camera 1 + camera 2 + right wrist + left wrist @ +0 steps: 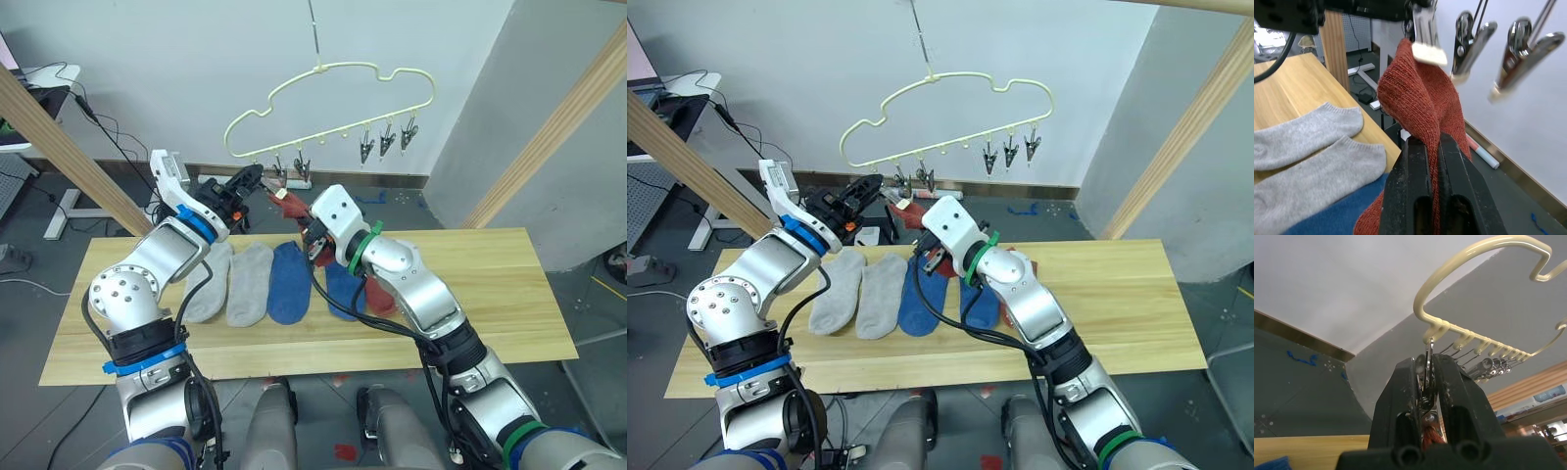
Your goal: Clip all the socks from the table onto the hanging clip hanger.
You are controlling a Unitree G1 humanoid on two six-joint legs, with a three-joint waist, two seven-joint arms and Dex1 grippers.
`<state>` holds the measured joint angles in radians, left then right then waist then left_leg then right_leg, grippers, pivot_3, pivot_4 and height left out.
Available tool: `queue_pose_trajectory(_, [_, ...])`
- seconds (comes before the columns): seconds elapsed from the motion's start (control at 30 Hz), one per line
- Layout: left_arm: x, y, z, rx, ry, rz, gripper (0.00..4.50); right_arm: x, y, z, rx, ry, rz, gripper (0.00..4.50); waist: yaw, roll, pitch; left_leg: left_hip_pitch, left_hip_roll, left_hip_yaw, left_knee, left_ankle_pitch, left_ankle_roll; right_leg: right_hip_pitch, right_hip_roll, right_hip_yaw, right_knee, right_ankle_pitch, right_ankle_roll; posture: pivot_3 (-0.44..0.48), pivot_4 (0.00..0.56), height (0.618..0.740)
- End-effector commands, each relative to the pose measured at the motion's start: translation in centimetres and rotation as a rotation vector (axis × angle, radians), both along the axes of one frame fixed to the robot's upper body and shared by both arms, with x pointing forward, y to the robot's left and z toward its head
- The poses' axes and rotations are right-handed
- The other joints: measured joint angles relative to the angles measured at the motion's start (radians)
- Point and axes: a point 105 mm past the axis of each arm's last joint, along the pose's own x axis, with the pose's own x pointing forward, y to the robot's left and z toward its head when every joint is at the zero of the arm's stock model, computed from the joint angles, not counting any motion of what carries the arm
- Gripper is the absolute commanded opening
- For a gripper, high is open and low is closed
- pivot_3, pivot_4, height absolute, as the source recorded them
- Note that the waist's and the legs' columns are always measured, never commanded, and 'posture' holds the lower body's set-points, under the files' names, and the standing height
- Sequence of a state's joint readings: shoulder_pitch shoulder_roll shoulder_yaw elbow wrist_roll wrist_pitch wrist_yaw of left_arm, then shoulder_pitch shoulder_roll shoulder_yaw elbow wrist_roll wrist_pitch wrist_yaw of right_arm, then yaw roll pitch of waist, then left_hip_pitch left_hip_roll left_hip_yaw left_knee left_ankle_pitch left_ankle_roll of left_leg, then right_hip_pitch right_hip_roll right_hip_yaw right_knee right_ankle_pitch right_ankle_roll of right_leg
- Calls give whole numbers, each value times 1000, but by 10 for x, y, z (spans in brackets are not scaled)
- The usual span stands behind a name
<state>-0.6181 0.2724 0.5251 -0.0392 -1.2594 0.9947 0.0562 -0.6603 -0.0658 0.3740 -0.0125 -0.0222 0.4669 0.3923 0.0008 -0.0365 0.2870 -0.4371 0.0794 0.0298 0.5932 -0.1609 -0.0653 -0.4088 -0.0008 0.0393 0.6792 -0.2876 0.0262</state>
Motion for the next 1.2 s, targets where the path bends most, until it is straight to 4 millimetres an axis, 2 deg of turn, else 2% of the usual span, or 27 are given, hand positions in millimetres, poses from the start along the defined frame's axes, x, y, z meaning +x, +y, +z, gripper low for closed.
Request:
queue_pose_trajectory(0.03, [-5,-2,11,4,-45,-15,219,0,3,22,40,-78,5,50,0,0,0,0,0,0,0,0,0,0,0,0,0,0,0,77,271,740])
queue_pose_trajectory(0.2, [-6,1,15,18,-81,5,219,2,6,23,41,-82,11,50,0,0,0,0,0,0,0,0,0,0,0,0,0,0,0,77,276,740])
queue_pose_trajectory(0.27, [-8,1,18,11,-93,5,953,1,7,23,42,-80,13,0,0,0,0,0,0,0,0,0,0,0,0,0,0,0,0,85,279,740])
queue_pose_trajectory(0.43, [-9,5,15,23,-86,16,2424,0,7,19,42,-65,19,0,0,0,0,0,0,0,0,0,0,0,0,0,0,0,0,85,279,740])
queue_pose_trajectory(0.67, [-17,12,3,146,-72,40,4476,-3,9,15,68,-28,40,0,0,0,0,0,0,0,0,0,0,0,0,0,0,0,0,95,272,740])
queue_pose_trajectory(0.8, [-27,17,-2,246,-79,42,4500,-11,14,10,127,61,97,1013,0,0,0,0,1,0,0,0,-1,0,0,0,0,0,-1,97,268,740])
queue_pose_trajectory(0.97, [-35,20,-5,362,-108,72,4500,-21,13,4,184,171,146,2850,2,0,0,0,0,0,0,-2,1,0,-1,0,0,0,-1,108,265,740])
queue_pose_trajectory(1.1, [-37,16,-9,414,-127,80,4500,-22,2,-4,192,219,140,4289,7,0,0,0,0,-1,0,-2,2,0,0,-1,0,0,-1,119,261,740])
queue_pose_trajectory(1.13, [-37,16,-10,436,-134,90,4500,-21,-2,-7,188,224,130,4445,8,0,0,0,0,-1,0,-2,2,0,-1,-1,0,0,-1,119,261,740])
queue_pose_trajectory(1.2, [-38,16,-12,516,-168,113,4500,-18,-14,-11,179,228,99,4445,10,0,0,0,0,0,0,-2,2,0,-1,0,0,0,-1,119,261,740])
